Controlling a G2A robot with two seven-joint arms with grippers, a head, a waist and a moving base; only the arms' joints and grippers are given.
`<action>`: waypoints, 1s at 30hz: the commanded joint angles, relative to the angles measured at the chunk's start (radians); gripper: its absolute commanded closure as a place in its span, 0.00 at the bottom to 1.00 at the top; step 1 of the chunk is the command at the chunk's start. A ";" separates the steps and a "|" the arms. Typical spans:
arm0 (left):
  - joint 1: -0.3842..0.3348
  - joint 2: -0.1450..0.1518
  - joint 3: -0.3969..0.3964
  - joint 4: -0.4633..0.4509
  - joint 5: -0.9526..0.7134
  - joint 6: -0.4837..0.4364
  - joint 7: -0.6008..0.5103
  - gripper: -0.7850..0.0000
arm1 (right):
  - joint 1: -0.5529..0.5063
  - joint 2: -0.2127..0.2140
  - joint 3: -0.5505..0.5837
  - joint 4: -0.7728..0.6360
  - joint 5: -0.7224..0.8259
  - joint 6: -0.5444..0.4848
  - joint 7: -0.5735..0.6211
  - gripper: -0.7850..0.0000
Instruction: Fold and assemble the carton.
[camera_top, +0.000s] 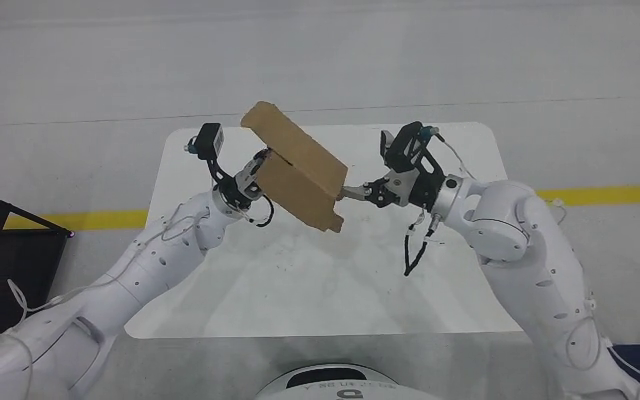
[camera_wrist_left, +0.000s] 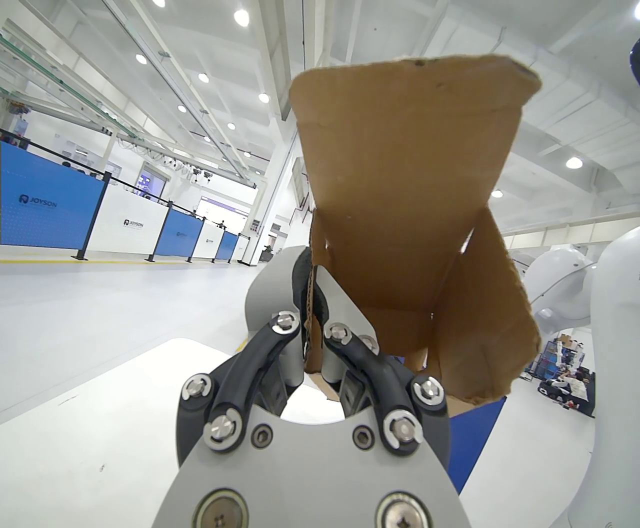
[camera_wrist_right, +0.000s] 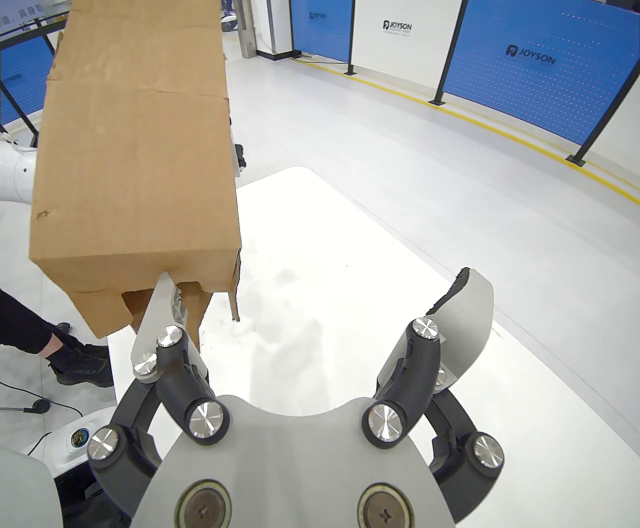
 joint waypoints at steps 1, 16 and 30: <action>-0.001 0.000 0.002 0.000 0.001 0.000 0.000 1.00 | 0.001 0.000 -0.001 0.000 0.001 -0.001 0.000 0.00; -0.001 0.000 0.002 0.000 0.001 0.000 0.000 1.00 | 0.001 0.000 -0.001 0.000 0.001 -0.001 0.000 0.00; -0.001 0.000 0.002 0.000 0.001 0.000 0.000 1.00 | 0.002 0.003 0.032 -0.047 -0.025 -0.015 -0.037 0.00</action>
